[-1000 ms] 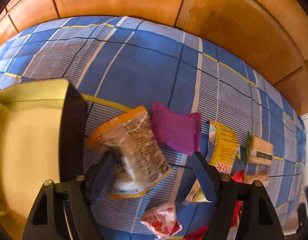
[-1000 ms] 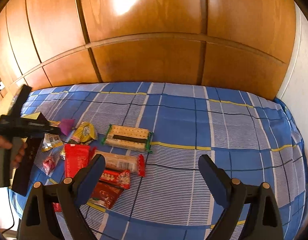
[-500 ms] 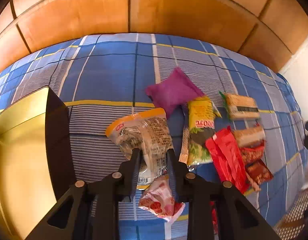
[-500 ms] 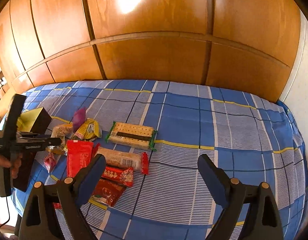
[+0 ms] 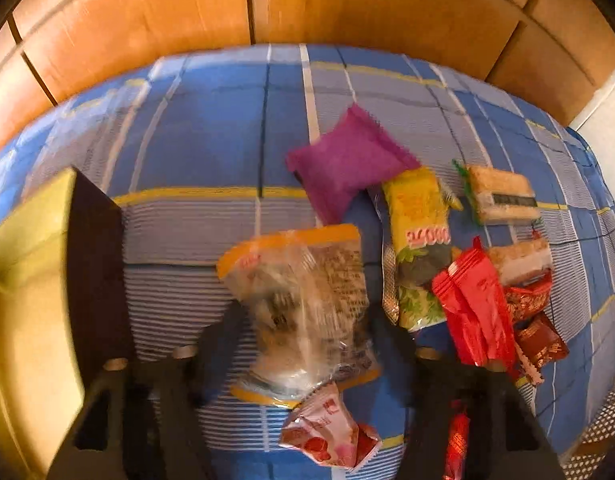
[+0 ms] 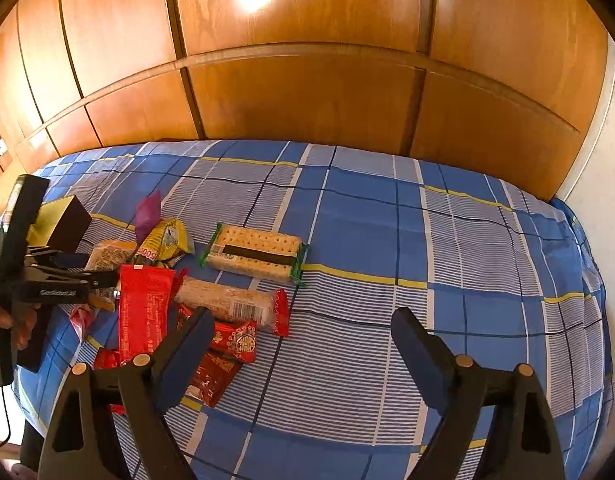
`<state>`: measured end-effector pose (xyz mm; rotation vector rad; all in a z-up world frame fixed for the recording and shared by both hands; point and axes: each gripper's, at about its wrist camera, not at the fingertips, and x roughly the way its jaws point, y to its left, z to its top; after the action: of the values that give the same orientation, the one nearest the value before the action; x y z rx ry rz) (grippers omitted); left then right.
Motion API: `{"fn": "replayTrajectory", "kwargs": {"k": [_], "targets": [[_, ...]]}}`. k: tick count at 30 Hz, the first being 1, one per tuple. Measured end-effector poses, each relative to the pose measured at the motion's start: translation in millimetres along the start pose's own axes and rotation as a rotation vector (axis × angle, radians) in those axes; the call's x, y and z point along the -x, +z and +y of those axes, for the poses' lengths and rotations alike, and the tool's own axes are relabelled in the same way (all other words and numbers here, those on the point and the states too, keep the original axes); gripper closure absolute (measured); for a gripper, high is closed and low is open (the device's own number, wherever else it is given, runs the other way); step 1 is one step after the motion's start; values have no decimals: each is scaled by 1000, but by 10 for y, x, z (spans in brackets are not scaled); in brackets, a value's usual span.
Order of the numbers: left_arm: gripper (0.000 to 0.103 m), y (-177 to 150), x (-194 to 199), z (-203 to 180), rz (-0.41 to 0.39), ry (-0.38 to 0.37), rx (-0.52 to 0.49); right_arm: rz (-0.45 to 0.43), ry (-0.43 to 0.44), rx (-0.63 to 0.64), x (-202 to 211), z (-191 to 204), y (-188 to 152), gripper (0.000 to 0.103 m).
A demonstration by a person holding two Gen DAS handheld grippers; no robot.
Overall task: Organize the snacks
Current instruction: 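Grasp the clear bag with orange trim with the left gripper, then drop the clear bag into the gold tray with the left gripper while the right gripper grasps the pink-and-white packet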
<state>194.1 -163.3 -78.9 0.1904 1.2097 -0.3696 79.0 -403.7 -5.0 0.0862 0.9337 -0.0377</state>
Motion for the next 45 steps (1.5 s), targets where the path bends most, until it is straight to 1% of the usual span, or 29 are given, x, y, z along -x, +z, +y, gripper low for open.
{"fn": "replayTrajectory", "kwargs": {"k": [1,2,3,4,5,6,8,10,11,12,14,15,17,18,20,22,24,28,31,33,35,37,38,39,40,41,42,45], "targets": [[53,-10,9,-16,-17,9,-12,1,0,5,-1,11,-1,12],[57,-28,33,-18,-27,-1,-14,1,0,12,0,24,-3,12],[62,-40,61,9,-31,-27,5,-1,-1,22,3,41,-5,15],[70,-52,109,46,-45,-59,25,-3,-2,29,6,56,-6,21],[72,-65,183,66,-78,-55,21,-4,-4,36,9,67,-8,24],[72,-93,249,79,-100,-65,15,-4,-7,41,8,77,-10,26],[72,-143,426,124,-143,-119,11,0,-10,45,-1,86,-15,30],[72,-185,583,165,-176,-142,11,5,-15,48,-13,92,-20,32],[72,-212,720,232,-205,-191,26,7,-18,50,-20,94,-23,33],[72,-208,802,290,-227,-204,38,10,-22,53,-25,96,-27,34],[72,-223,996,421,-263,-195,70,19,-6,45,-28,92,-37,37],[72,-242,1101,536,-284,-207,98,27,17,38,-30,96,-43,38],[72,-271,1255,746,-322,-205,138,47,54,43,-26,167,-66,46],[71,-298,1332,876,-342,-186,155,53,81,47,-18,225,-79,48],[71,-336,1397,1114,-360,-154,195,66,173,73,27,443,-106,53],[71,-375,1380,1331,-348,-118,233,70,244,121,64,732,-141,55],[71,-404,1258,1520,-319,-87,268,87,322,166,61,1076,-171,56],[71,-429,952,1726,-248,-55,315,105,371,269,-33,1691,-205,56],[71,-380,783,1789,-223,-45,332,124,363,316,-201,2022,-161,56],[70,-326,727,1798,-224,-45,335,132,334,354,-330,2186,-122,56],[69,-288,686,1791,-220,-55,337,160,322,380,-456,2297,-95,56],[65,-276,699,1807,-226,-65,350,190,307,403,-567,2393,-97,56],[60,-304,716,1805,-237,-82,360,200,297,410,-611,2387,-106,54],[56,-324,756,1805,-247,-89,368,199,277,420,-639,2400,-113,54],[55,-357,781,1801,-254,-84,375,198,265,425,-655,2400,-115,57],[54,-420,817,1787,-263,-69,382,202,260,422,-671,2390,-114,67],[54,-465,850,1782,-267,-63,384,207,262,420,-683,2389,-111,70],[54,-690,955,1729,-284,-33,380,200,259,427,-679,2363,-134,71]]}}
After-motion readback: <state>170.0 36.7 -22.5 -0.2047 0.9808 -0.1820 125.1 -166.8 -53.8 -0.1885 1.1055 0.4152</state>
